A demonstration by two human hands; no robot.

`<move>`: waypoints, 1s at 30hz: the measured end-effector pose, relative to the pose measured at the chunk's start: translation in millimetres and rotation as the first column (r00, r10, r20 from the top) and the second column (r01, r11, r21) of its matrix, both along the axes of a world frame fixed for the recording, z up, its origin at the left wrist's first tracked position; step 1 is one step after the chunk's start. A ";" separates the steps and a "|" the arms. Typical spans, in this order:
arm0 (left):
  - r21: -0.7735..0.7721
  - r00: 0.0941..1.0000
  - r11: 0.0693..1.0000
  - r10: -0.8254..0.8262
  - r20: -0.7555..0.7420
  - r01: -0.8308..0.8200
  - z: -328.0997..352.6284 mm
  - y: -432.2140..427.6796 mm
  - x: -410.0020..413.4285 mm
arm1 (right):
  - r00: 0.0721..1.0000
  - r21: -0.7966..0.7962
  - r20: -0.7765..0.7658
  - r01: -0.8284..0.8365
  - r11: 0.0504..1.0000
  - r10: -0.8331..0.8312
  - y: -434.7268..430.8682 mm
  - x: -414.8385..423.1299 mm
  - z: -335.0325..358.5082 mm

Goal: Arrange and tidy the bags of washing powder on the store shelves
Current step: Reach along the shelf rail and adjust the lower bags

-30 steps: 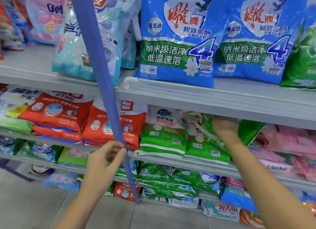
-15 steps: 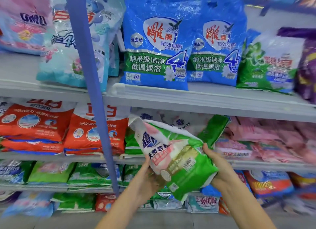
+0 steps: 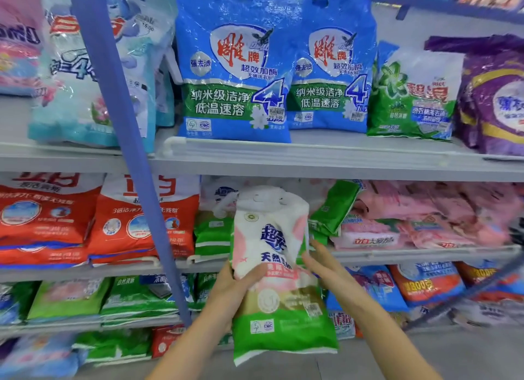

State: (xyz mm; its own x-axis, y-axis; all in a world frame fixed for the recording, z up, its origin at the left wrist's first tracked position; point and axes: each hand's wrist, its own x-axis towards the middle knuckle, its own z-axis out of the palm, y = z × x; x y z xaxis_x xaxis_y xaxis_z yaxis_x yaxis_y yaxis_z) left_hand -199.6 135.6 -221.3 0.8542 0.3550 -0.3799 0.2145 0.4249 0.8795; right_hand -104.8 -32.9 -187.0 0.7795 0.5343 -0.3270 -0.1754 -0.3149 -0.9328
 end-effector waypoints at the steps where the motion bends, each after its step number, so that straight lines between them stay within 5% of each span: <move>1: 0.027 1.000 0.999 -0.022 -0.012 0.023 0.6 -1.6 -1.7 | 1.000 -0.030 0.030 -0.008 1.000 0.009 9.2 1.3 -3.1; 4: 0.108 0.998 0.993 -0.055 -0.016 0.057 1.7 3.5 -6.3 | 0.968 -0.029 0.133 0.218 0.975 -0.213 28.9 7.3 -16.9; 7: 0.269 0.997 0.961 -0.058 -0.041 0.067 4.4 20.3 -9.3 | 0.921 0.080 -0.067 0.388 0.918 -0.383 32.5 24.3 -23.0; 11: 0.411 0.996 0.909 -0.044 -0.076 0.072 9.7 43.9 -6.0 | 0.915 0.180 -0.265 0.356 0.917 -0.303 45.5 48.0 -20.8; 15: 0.280 0.993 0.957 -0.048 -0.112 0.078 8.8 62.0 4.9 | 0.897 0.128 -0.352 0.328 0.936 -0.267 67.5 74.0 -21.5; 18: 0.187 0.996 0.982 0.018 -0.085 -0.002 15.0 68.4 24.5 | 0.912 0.126 -0.341 0.287 0.950 -0.230 87.1 96.5 -4.7; 21: 0.164 0.985 0.976 0.159 -0.069 -0.146 31.4 85.9 60.3 | 0.922 0.344 -0.335 0.313 0.885 -0.195 104.6 120.1 23.0; 23: 0.290 0.971 0.936 0.229 -0.068 -0.200 41.0 107.2 86.7 | 0.930 0.381 -0.285 0.333 0.863 -0.233 110.6 132.7 33.0; 24: 0.500 0.973 0.849 0.226 -0.055 -0.169 43.1 115.5 95.8 | 0.951 0.313 -0.210 0.284 0.906 -0.226 114.2 134.3 31.1; 26: 0.875 0.968 0.478 0.247 -0.048 -0.078 35.6 123.1 99.7 | 0.995 0.096 -0.061 0.085 0.992 -0.080 121.9 129.1 11.3; 30: 0.978 0.978 0.105 0.092 -0.189 0.180 -1.6 107.1 90.2 | 0.919 -0.231 0.319 -0.159 0.960 0.229 134.6 112.1 -46.1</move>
